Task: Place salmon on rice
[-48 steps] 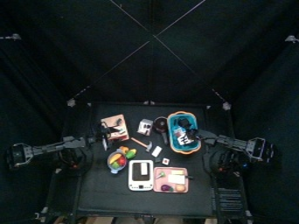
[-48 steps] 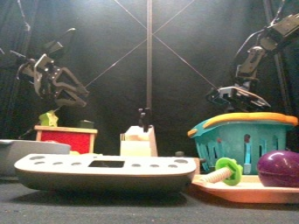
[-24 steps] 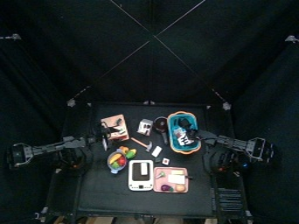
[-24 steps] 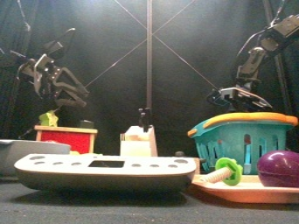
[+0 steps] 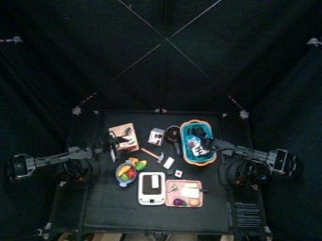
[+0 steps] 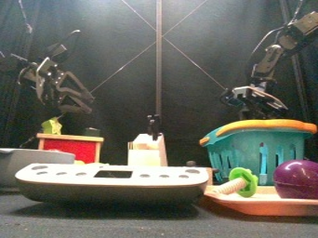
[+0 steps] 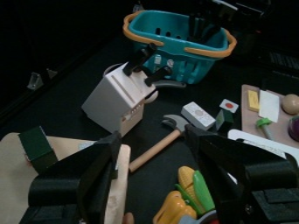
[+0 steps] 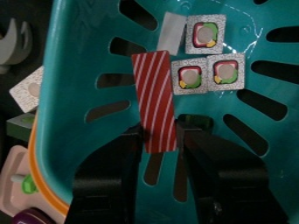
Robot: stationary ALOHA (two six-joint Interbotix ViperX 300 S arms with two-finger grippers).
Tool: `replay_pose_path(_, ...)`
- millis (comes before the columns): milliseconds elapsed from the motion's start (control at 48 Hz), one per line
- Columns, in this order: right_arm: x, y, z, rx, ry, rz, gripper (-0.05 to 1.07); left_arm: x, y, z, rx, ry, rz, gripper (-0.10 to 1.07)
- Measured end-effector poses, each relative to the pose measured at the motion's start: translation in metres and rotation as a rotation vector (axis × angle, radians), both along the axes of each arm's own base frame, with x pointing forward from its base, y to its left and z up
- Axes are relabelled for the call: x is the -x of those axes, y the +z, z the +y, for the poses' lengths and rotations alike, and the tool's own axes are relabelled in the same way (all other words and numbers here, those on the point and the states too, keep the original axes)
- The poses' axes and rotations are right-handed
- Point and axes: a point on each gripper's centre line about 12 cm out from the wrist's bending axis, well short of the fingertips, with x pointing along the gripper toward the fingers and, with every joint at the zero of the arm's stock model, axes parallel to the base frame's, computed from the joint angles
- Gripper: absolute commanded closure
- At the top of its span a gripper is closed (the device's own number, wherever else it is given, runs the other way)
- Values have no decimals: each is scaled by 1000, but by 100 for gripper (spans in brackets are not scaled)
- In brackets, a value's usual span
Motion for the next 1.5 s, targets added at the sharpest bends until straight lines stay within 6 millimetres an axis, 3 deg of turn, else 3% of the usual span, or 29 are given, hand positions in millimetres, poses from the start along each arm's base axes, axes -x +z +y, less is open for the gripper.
replay_pose_path(271,-2,46,7,-6,-4,-75,33,0,0,0,-1,0,0,4)
replay_pose_path(417,-12,49,28,-93,-64,-119,33,0,0,0,-1,0,0,4)
replay_pose_path(583,-15,58,61,-59,-130,-168,33,2,-8,-8,38,-14,7,4)
replay_pose_path(792,-28,53,111,-75,-183,-206,33,-4,-7,-23,54,-79,-2,4)
replay_pose_path(979,-44,42,135,-93,-195,-178,33,-5,-9,-31,56,-110,3,4)
replay_pose_path(1271,-94,40,156,-70,-153,-172,33,-5,-8,-32,53,-118,-1,4)
replay_pose_path(1500,-129,25,169,-73,-188,-150,33,-2,-6,-36,56,-125,-18,4)
